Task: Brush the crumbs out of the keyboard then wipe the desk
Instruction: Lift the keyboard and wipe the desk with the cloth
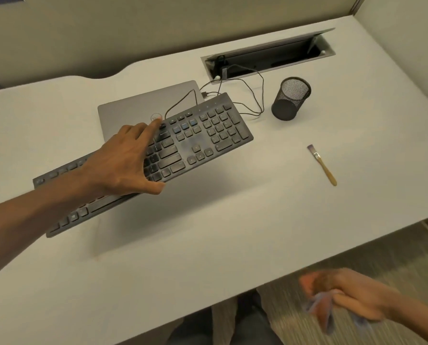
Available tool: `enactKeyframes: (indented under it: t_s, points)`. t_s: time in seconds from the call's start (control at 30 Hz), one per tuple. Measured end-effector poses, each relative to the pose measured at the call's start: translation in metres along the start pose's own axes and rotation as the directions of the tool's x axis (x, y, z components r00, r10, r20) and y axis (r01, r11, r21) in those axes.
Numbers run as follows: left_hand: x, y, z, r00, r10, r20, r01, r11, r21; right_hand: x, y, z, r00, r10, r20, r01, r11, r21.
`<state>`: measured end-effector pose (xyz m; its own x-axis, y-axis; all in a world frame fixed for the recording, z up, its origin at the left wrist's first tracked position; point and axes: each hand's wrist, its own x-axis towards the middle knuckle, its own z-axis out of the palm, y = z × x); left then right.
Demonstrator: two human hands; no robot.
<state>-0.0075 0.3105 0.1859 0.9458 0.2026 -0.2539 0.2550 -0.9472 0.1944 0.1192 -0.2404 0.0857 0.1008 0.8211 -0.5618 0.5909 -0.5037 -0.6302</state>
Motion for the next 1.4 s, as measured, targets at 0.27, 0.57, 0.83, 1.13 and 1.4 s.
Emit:
enactKeyframes:
  t_s: [0.27,0.57,0.83,1.13,1.4]
  points:
    - [0.010,0.018,0.031,0.999,0.036,0.041,-0.036,0.999,-0.009,-0.060,0.069,0.003,0.680,0.645,-0.348,-0.253,0.652,0.715]
    - [0.017,0.042,0.082,0.993,0.083,0.081,-0.085,0.996,0.012,-0.020,-0.007,-0.050,0.600,0.675,-0.429,0.492,0.112,0.863]
    - [0.017,0.052,0.109,0.989,0.112,0.101,-0.114,0.993,0.015,0.048,-0.041,-0.029,0.478,0.531,-0.700,0.090,0.762,0.641]
    - [0.011,0.059,0.128,0.984,0.094,0.151,-0.100,0.995,0.028,0.108,-0.018,0.014,0.636,0.203,-0.745,-0.324,0.946,-0.018]
    - [0.018,0.061,0.139,0.990,0.070,0.119,-0.070,0.998,-0.004,0.123,-0.006,0.008,0.631,0.241,-0.738,-0.452,0.886,-0.098]
